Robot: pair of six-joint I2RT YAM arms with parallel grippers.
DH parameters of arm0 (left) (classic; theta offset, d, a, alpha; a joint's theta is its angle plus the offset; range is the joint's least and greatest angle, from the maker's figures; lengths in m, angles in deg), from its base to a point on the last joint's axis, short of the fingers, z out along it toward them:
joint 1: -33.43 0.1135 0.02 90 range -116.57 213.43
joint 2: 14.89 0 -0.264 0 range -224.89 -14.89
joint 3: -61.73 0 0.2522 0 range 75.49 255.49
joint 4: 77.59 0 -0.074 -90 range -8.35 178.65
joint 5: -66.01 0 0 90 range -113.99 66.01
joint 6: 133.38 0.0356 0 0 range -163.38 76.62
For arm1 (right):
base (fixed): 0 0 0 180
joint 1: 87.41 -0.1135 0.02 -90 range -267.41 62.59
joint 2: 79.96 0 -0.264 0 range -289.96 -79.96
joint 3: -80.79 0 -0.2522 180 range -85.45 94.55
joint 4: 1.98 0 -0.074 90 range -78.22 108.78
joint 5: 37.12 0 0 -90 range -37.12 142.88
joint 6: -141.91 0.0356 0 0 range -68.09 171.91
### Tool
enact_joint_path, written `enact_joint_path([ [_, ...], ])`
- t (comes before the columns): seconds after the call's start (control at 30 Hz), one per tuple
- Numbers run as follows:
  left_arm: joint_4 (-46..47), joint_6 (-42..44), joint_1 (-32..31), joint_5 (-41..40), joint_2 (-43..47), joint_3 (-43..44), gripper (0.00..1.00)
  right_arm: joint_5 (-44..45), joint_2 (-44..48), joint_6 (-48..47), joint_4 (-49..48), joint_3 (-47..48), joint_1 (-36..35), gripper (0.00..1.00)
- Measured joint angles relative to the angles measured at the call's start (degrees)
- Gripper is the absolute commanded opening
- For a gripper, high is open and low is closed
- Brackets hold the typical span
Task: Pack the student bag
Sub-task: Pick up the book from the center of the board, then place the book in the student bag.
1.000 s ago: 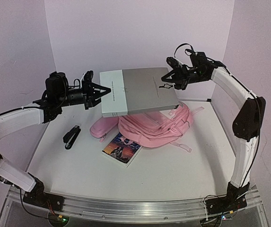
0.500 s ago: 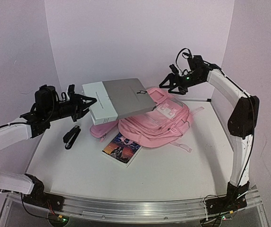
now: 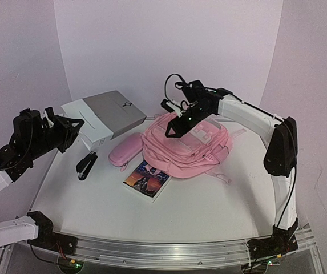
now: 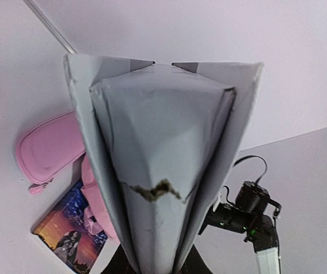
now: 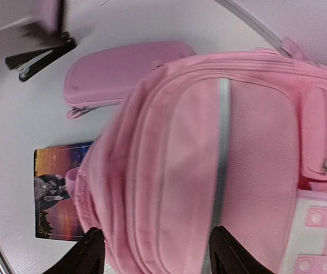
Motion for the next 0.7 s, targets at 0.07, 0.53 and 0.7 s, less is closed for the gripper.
enact_joint_path([
  [0.07,-2.8,-0.1,0.0,-2.0,0.5,0.0,0.00,0.7,-0.1,-1.1,-0.3,-0.2,-2.2,0.54],
  [0.53,-9.8,-0.7,0.0,-7.5,4.7,-0.3,0.00,-3.4,-6.2,-0.2,-2.3,1.0,-4.2,0.49],
  [0.7,-11.1,-0.7,0.0,-7.6,4.7,-0.3,0.00,-3.8,-9.0,0.4,-2.3,1.3,-4.8,0.45],
])
